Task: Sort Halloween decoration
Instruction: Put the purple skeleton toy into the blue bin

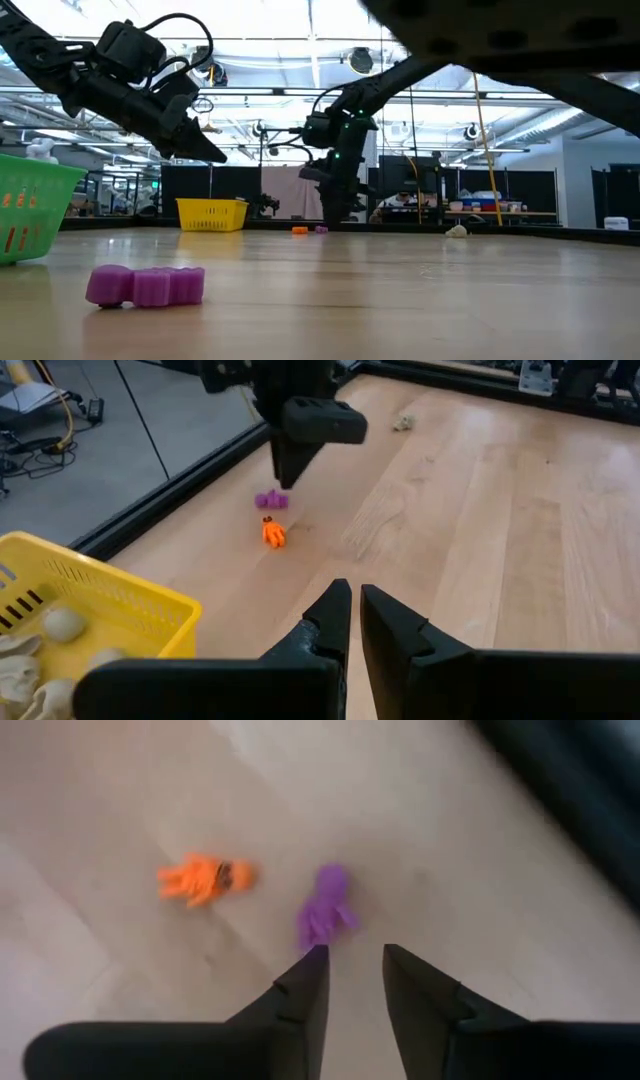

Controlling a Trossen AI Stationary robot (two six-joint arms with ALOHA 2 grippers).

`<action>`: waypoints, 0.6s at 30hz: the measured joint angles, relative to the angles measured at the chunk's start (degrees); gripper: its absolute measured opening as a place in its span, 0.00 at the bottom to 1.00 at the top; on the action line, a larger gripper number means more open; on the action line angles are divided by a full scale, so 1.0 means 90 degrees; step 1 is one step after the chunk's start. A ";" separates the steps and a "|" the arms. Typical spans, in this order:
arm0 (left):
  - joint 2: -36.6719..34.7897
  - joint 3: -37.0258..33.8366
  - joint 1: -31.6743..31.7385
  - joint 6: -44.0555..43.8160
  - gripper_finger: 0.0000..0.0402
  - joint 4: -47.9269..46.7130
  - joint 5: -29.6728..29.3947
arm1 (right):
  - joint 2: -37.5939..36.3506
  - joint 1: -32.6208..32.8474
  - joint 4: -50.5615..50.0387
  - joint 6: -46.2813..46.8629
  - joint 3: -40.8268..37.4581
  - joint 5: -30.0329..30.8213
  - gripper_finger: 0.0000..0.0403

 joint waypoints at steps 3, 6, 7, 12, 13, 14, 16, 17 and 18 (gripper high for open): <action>0.0000 0.0000 0.0000 0.0000 0.06 -0.0025 0.0000 | 0.0000 0.0024 0.0180 0.0010 0.0000 0.0078 0.26; 0.0000 0.0000 0.0000 0.0000 0.06 0.0022 0.0000 | 0.0000 0.0032 0.0410 0.0004 0.0000 0.0077 0.31; 0.0000 0.0000 -0.0001 0.0000 0.06 0.0035 -0.0001 | 0.0000 0.0032 0.0490 -0.0019 0.0000 0.0068 0.33; 0.0000 0.0000 0.0000 -0.0002 0.06 0.0037 -0.0002 | 0.0002 0.0014 0.0744 -0.0087 0.0000 0.0037 0.34; 0.0000 0.0000 -0.0001 0.0000 0.06 0.0037 0.0000 | 0.0036 0.0007 0.0720 -0.0087 0.0002 0.0030 0.34; 0.0000 0.0000 0.0000 0.0000 0.06 0.0037 0.0000 | 0.0075 -0.0008 0.0714 -0.0043 0.0005 -0.0045 0.33; 0.0000 0.0000 -0.0002 0.0000 0.06 0.0037 0.0000 | 0.0130 -0.0068 0.0590 0.0104 -0.0008 -0.0406 0.31; 0.0000 0.0000 0.0000 0.0000 0.06 0.0042 -0.0002 | 0.0170 -0.0082 0.0573 0.0163 -0.0010 -0.0484 0.30; 0.0000 0.0000 0.0000 -0.0001 0.06 0.0043 -0.0002 | 0.0183 -0.0097 0.0600 0.0210 -0.0007 -0.0548 0.29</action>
